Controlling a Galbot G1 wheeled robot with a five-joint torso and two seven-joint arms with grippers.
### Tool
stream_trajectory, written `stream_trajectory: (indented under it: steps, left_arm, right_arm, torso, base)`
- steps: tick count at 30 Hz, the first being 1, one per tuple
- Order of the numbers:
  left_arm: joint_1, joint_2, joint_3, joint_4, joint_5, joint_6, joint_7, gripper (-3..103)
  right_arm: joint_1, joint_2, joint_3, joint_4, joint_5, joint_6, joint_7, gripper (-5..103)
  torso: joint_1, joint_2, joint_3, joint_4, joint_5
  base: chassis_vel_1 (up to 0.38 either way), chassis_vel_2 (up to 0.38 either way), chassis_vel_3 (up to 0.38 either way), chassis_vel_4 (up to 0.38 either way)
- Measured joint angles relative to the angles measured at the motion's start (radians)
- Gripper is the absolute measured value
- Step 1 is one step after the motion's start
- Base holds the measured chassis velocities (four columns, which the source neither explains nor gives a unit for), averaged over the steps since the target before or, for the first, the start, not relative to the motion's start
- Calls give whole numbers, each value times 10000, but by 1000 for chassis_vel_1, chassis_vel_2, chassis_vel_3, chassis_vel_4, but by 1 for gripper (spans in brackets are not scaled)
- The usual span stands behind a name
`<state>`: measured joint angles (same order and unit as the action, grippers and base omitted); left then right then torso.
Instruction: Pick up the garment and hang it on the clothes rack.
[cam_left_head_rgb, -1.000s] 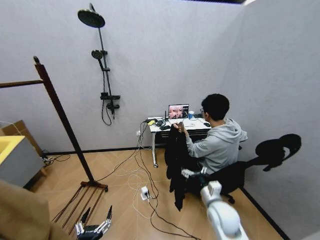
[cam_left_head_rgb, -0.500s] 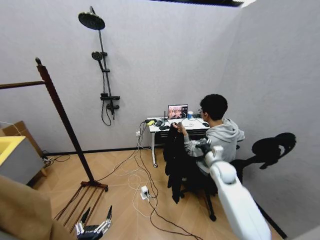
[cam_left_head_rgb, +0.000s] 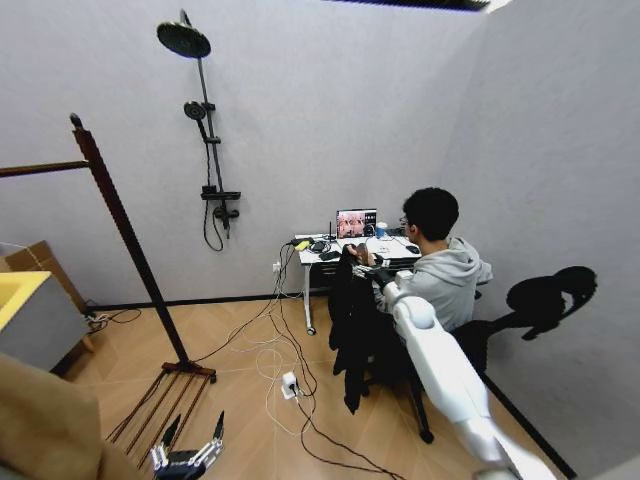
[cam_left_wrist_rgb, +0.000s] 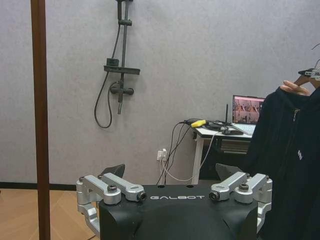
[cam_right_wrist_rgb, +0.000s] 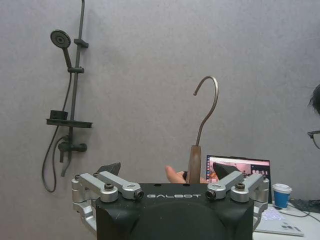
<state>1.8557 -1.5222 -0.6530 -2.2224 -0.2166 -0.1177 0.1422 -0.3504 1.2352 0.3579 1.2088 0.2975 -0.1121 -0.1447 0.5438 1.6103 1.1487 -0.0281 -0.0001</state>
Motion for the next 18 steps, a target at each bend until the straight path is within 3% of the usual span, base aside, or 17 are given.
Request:
stream_trajectory:
  steps: [5, 10, 13, 14, 16, 18]
  left_arm:
    - [0, 0, 0, 0, 0, 1, 0, 100]
    - [0, 0, 0, 0, 0, 1, 0, 100]
    - [0, 0, 0, 0, 0, 1, 0, 100]
    - [0, 0, 0, 0, 0, 1, 0, 100]
    - [0, 0, 0, 0, 0, 1, 0, 100]
    - [0, 0, 0, 0, 0, 1, 0, 100]
  right_arm:
    - [527, 126, -45, -505, -349, -252, 494, 100]
    - [965, 121, -118, -1047, -200, -251, 473, 103]
    - [1203, 147, -196, -1482, 20, -194, 418, 90]
    - [1203, 147, -196, -1482, 20, -194, 418, 90]
    - [1141, 205, -141, -1524, 30, -194, 419, 73]
    - [1104, 218, -120, -1524, 30, -194, 420, 73]
  torso:
    - [-1, 0, 0, -2, 1]
    - [-2, 1, -1, -2, 0]
    - [-2, 1, -1, -1, 0]
    - [-2, 1, -1, -1, 0]
    - [-2, 2, -1, -1, 1]
    - [-2, 1, -1, -1, 1]
  base:
    - [0, 0, 0, 0]
    - [0, 0, 0, 0]
    - [0, 0, 0, 0]
    - [0, 0, 0, 0]
    - [0, 0, 0, 0]
    - [0, 0, 0, 0]
